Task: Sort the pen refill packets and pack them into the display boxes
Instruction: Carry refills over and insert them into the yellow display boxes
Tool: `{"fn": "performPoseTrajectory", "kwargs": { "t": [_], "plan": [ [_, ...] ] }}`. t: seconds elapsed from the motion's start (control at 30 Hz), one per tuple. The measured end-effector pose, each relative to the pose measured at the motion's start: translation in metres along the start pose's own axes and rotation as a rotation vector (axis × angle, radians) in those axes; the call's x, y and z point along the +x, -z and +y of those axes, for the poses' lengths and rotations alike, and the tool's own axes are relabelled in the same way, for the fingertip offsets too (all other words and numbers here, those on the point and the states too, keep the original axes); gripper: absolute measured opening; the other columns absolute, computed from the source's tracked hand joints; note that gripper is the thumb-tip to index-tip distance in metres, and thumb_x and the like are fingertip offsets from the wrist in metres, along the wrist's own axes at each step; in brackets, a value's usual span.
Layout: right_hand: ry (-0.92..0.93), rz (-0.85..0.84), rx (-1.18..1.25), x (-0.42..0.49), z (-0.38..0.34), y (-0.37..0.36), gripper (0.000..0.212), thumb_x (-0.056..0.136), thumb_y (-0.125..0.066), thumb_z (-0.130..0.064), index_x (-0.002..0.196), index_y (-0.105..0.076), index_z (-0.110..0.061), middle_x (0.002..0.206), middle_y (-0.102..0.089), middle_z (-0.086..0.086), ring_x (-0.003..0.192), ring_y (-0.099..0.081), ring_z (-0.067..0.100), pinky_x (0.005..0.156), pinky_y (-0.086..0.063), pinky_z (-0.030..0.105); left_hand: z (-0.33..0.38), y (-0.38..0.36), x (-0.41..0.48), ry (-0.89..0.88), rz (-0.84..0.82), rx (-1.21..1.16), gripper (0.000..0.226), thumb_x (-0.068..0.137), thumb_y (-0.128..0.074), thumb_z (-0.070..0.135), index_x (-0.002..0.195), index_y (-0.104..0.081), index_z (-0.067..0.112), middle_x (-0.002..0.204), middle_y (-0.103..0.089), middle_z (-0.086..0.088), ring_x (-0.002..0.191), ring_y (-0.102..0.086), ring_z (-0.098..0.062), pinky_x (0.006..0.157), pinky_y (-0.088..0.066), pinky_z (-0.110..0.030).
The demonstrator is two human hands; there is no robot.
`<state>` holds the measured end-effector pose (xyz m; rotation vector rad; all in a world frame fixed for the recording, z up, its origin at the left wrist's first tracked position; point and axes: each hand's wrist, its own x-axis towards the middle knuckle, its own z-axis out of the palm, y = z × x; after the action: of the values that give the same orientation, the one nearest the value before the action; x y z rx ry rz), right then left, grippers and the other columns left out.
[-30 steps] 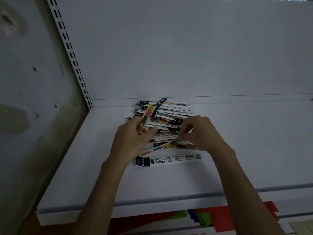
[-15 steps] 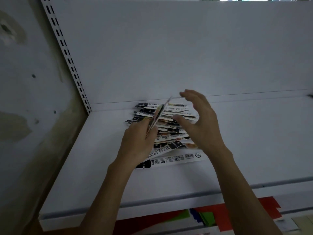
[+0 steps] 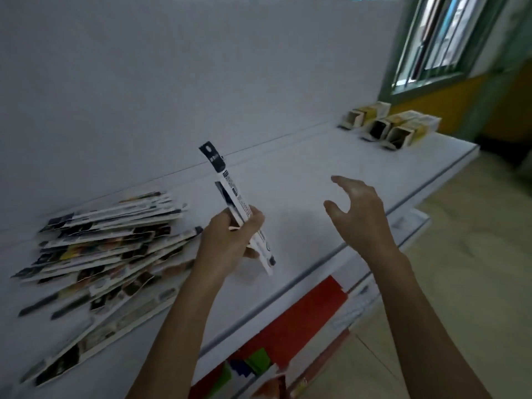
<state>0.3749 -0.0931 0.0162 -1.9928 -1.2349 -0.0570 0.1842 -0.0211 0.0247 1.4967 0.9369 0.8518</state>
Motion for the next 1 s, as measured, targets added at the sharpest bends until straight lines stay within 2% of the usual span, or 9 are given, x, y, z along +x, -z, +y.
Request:
{"fn": "performPoseTrajectory", "kwargs": {
  "t": [0.07, 0.17, 0.27, 0.33, 0.43, 0.53, 0.7, 0.83, 1.0],
  "plan": [
    [-0.097, -0.005, -0.013, 0.002, 0.040, 0.027, 0.049, 0.088, -0.058, -0.017, 0.135, -0.045, -0.012, 0.134, -0.049, 0.009, 0.125, -0.039, 0.025, 0.102, -0.029, 0.028, 0.005, -0.046, 0.010, 0.019, -0.113, -0.117, 0.006, 0.086, -0.063, 0.014, 0.081, -0.065, 0.016, 0.075, -0.065, -0.003, 0.064, -0.066, -0.006, 0.054, -0.054, -0.021],
    [-0.203, 0.025, -0.024, 0.004, 0.099, 0.075, 0.046, 0.088, -0.057, -0.015, 0.132, -0.047, -0.009, 0.132, -0.050, 0.013, 0.123, -0.042, 0.025, 0.102, -0.032, 0.030, 0.010, -0.121, 0.024, 0.041, -0.253, -0.282, 0.003, 0.085, -0.060, 0.002, 0.085, -0.062, 0.005, 0.078, -0.065, -0.008, 0.075, -0.069, -0.018, 0.062, -0.057, -0.027],
    [-0.255, -0.010, -0.091, 0.008, 0.158, 0.120, 0.042, 0.090, -0.056, -0.019, 0.130, -0.049, -0.008, 0.128, -0.053, 0.016, 0.117, -0.045, 0.027, 0.090, -0.035, 0.027, 0.015, -0.201, 0.038, 0.078, -0.300, -0.394, 0.007, 0.085, -0.058, -0.002, 0.087, -0.060, 0.005, 0.083, -0.064, -0.010, 0.083, -0.067, -0.022, 0.063, -0.057, -0.026],
    [-0.288, -0.031, -0.141, 0.013, 0.199, 0.149, 0.047, 0.090, -0.056, -0.022, 0.134, -0.045, -0.013, 0.131, -0.050, 0.013, 0.120, -0.044, 0.027, 0.092, -0.037, 0.030, 0.020, -0.252, 0.046, 0.083, -0.313, -0.431, 0.008, 0.085, -0.059, -0.001, 0.086, -0.061, 0.006, 0.084, -0.064, -0.010, 0.085, -0.066, -0.023, 0.062, -0.056, -0.025],
    [-0.311, 0.002, -0.186, 0.026, 0.249, 0.187, 0.052, 0.088, -0.059, -0.021, 0.137, -0.042, -0.016, 0.134, -0.049, 0.010, 0.122, -0.044, 0.025, 0.097, -0.035, 0.029, 0.030, -0.315, 0.059, 0.068, -0.294, -0.418, 0.007, 0.084, -0.061, 0.001, 0.083, -0.063, 0.008, 0.080, -0.066, -0.009, 0.079, -0.067, -0.022, 0.056, -0.055, -0.023],
    [-0.295, 0.053, -0.215, 0.041, 0.288, 0.211, 0.051, 0.086, -0.061, -0.018, 0.134, -0.046, -0.014, 0.130, -0.053, 0.010, 0.118, -0.048, 0.024, 0.096, -0.035, 0.030, 0.040, -0.367, 0.070, 0.038, -0.274, -0.331, 0.012, 0.084, -0.063, 0.007, 0.079, -0.067, 0.017, 0.069, -0.069, 0.002, 0.067, -0.067, -0.008, 0.052, -0.050, -0.016],
    [-0.243, 0.123, -0.214, 0.081, 0.345, 0.222, 0.047, 0.085, -0.061, -0.015, 0.131, -0.050, -0.013, 0.120, -0.060, 0.008, 0.108, -0.054, 0.021, 0.088, -0.039, 0.027, 0.043, -0.435, 0.104, -0.015, -0.259, -0.233, 0.013, 0.086, -0.063, 0.010, 0.079, -0.067, 0.020, 0.066, -0.065, 0.005, 0.050, -0.056, 0.003, 0.041, -0.038, -0.011],
    [-0.182, 0.104, -0.164, 0.148, 0.386, 0.216, 0.047, 0.087, -0.060, -0.017, 0.132, -0.049, -0.014, 0.122, -0.060, 0.005, 0.106, -0.056, 0.017, 0.084, -0.039, 0.021, 0.045, -0.473, 0.157, -0.008, -0.193, -0.219, 0.014, 0.086, -0.063, 0.014, 0.080, -0.068, 0.025, 0.077, -0.068, 0.003, 0.063, -0.059, 0.001, 0.054, -0.047, -0.014],
    [-0.039, 0.040, -0.105, 0.264, 0.411, 0.194, 0.045, 0.087, -0.061, -0.017, 0.130, -0.051, -0.013, 0.121, -0.060, 0.005, 0.098, -0.056, 0.013, 0.085, -0.044, 0.024, 0.057, -0.500, 0.239, -0.076, -0.023, -0.206, 0.010, 0.085, -0.065, 0.015, 0.085, -0.068, 0.025, 0.084, -0.068, 0.006, 0.068, -0.061, 0.002, 0.051, -0.046, -0.012]
  ]
}}
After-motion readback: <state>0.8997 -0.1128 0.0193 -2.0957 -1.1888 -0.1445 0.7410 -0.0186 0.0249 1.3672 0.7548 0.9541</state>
